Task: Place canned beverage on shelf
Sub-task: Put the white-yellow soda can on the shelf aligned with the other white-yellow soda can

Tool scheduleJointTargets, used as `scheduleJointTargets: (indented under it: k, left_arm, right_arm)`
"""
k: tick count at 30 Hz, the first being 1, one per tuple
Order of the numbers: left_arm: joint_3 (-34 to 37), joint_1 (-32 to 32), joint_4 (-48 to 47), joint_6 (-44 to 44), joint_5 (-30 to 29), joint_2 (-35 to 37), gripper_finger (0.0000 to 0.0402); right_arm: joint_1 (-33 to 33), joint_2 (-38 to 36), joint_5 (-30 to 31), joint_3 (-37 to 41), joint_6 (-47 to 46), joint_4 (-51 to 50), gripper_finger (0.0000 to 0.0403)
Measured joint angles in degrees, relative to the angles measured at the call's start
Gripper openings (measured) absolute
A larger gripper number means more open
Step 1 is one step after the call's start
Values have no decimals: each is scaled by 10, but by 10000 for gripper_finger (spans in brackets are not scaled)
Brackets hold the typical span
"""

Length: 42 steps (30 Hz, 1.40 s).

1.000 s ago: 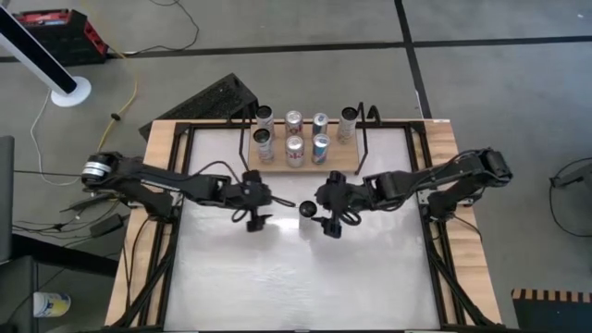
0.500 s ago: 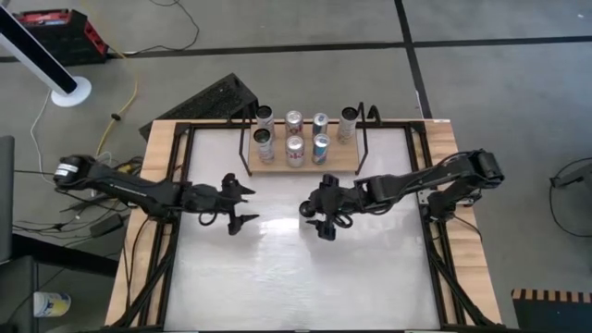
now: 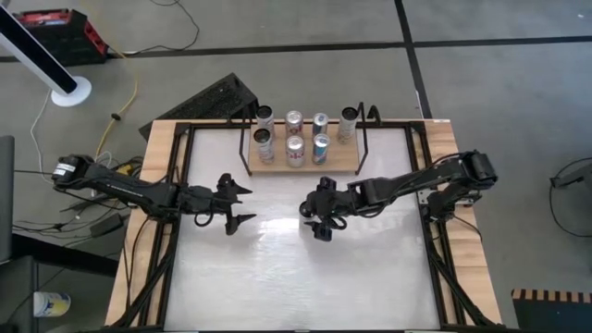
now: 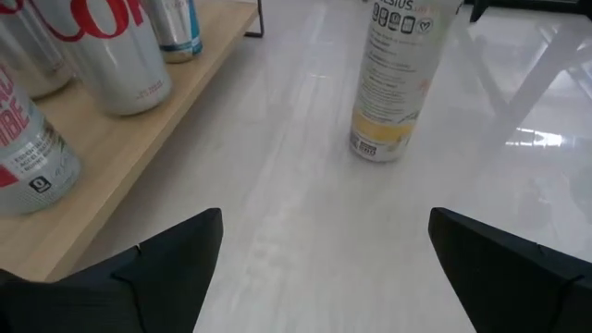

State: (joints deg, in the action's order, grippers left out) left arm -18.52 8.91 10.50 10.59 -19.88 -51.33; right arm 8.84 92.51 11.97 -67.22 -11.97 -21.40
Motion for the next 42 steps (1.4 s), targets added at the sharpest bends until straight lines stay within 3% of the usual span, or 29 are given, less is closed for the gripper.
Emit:
scheduleJointTargets:
  k: [5,12,18,25,30,33,42]
  left_arm:
    - [0,0,0,-1,-1,0,368]
    - [0,0,-3,-2,-5,0,368]
    - [0,0,-7,-1,-5,0,368]
    - [0,0,-9,0,-5,0,368]
    - [0,0,-8,0,-5,0,368]
    - [0,0,-8,0,-9,0,368]
    - [0,0,-7,-2,-20,0,368]
  right_arm:
    - [0,2,1,0,0,4,353]
    - [0,-2,18,-1,0,7,277]
    - [2,-22,31,-7,37,-21,276]
    - [-22,-129,32,-14,58,-93,276]
    - [-73,-199,28,-14,90,-149,276]
    - [-123,-220,-8,-14,103,-172,276]
    - [-264,-209,-90,-14,184,-189,276]
